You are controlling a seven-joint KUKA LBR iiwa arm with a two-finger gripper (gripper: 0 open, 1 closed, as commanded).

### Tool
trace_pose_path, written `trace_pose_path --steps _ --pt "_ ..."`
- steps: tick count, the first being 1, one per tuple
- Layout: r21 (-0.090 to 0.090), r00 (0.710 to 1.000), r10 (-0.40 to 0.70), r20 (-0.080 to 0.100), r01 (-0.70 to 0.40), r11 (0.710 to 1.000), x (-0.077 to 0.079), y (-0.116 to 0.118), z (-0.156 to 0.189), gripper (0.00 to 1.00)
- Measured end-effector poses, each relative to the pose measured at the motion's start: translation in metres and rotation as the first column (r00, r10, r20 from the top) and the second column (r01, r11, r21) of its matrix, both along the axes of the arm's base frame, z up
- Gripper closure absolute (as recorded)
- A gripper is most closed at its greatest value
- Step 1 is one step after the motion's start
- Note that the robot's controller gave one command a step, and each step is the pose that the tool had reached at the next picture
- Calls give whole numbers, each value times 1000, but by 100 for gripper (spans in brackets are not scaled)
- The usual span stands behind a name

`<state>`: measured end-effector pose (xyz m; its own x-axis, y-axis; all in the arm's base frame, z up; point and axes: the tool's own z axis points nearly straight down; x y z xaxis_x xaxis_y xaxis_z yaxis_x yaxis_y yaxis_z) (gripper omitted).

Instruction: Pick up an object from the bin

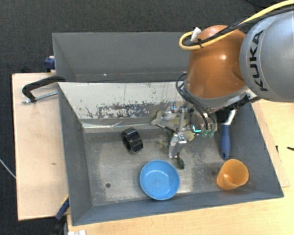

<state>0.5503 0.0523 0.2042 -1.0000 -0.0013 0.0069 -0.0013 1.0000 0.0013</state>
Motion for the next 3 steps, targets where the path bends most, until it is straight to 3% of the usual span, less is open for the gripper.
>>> trace_pose_path --steps 1,2,3 --pt "-1 962 273 16 -273 962 -56 21 -132 0" --pt "-5 961 268 62 -268 963 -44 23 -125 100" --pt "-3 934 356 22 -357 934 -39 30 76 100"
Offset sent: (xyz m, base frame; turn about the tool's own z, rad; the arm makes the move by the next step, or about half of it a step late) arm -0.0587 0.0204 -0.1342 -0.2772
